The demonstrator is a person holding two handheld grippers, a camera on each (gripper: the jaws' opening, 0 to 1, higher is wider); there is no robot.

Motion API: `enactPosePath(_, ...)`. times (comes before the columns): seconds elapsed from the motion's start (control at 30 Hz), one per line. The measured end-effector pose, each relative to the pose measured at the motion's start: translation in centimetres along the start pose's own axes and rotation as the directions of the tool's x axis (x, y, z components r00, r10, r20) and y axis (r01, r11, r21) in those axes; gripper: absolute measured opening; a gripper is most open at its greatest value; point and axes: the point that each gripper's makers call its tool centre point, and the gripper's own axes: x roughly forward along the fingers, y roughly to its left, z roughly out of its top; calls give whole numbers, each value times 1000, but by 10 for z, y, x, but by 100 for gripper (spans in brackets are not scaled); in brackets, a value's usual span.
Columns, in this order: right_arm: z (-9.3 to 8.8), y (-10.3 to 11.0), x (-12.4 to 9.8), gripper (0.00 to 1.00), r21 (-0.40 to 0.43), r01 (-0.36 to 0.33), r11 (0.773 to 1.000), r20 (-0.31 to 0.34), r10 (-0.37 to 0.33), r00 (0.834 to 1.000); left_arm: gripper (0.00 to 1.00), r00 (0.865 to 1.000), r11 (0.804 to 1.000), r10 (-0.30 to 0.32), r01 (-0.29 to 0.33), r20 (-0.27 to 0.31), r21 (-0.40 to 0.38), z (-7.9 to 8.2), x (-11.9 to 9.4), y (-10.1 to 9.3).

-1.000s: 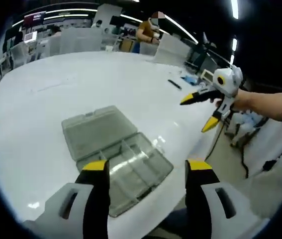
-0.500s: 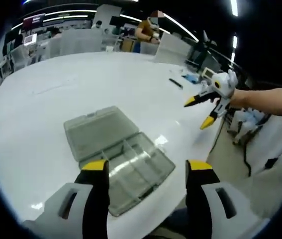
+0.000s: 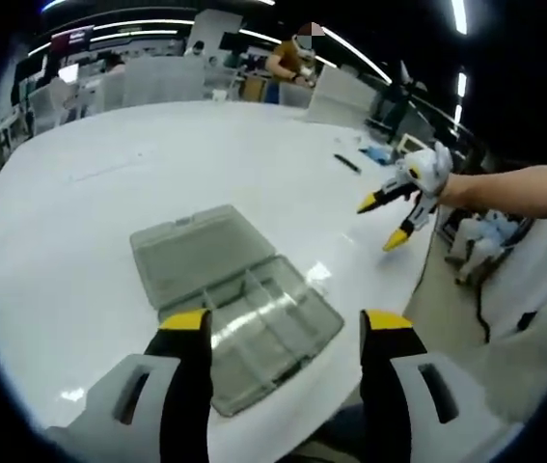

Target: Insert the divider into the dual guide fixture by aligning both edges with the guide slots and pushing it downward to the bottom, including one-sided entry, uneven engagement, binding, and posture correction.

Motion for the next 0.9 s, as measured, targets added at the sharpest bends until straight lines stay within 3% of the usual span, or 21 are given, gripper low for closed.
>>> enactPosePath(0.9,-21,-7,16,41,-176,-103,979,-166,73,983,76,999,993,-40,38,14,110,1,-1,-7)
